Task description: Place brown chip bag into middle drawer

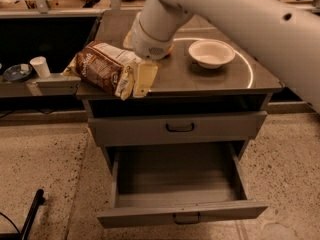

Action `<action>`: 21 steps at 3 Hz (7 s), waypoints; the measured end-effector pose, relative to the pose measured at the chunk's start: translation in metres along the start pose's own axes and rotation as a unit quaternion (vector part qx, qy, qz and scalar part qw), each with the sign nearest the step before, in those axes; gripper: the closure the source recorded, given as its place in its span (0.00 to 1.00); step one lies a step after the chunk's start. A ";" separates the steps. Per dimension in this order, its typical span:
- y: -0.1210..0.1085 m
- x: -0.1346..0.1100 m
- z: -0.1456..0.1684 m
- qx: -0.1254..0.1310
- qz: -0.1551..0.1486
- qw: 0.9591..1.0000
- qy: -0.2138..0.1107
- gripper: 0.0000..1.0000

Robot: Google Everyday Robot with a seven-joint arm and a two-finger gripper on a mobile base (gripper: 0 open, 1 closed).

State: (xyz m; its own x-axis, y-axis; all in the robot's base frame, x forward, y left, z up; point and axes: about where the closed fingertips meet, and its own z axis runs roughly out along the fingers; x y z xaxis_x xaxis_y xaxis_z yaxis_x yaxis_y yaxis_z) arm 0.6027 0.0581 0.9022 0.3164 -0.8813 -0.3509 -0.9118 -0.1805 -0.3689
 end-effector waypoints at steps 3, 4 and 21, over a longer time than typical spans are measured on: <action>0.018 -0.011 0.023 0.062 -0.083 0.989 -0.105 0.88; 0.032 -0.046 -0.038 0.109 -0.146 0.974 -0.138 1.00; 0.212 0.190 0.220 0.090 0.214 0.933 -0.274 0.87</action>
Offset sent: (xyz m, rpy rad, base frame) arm 0.0018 0.0077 -0.0632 0.2205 -0.0852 0.1579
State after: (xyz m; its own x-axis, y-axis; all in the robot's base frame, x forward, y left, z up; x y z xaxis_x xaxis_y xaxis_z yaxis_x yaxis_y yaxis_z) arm 0.5269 -0.0513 0.5676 0.0651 -0.4922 -0.8680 -0.9423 0.2559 -0.2158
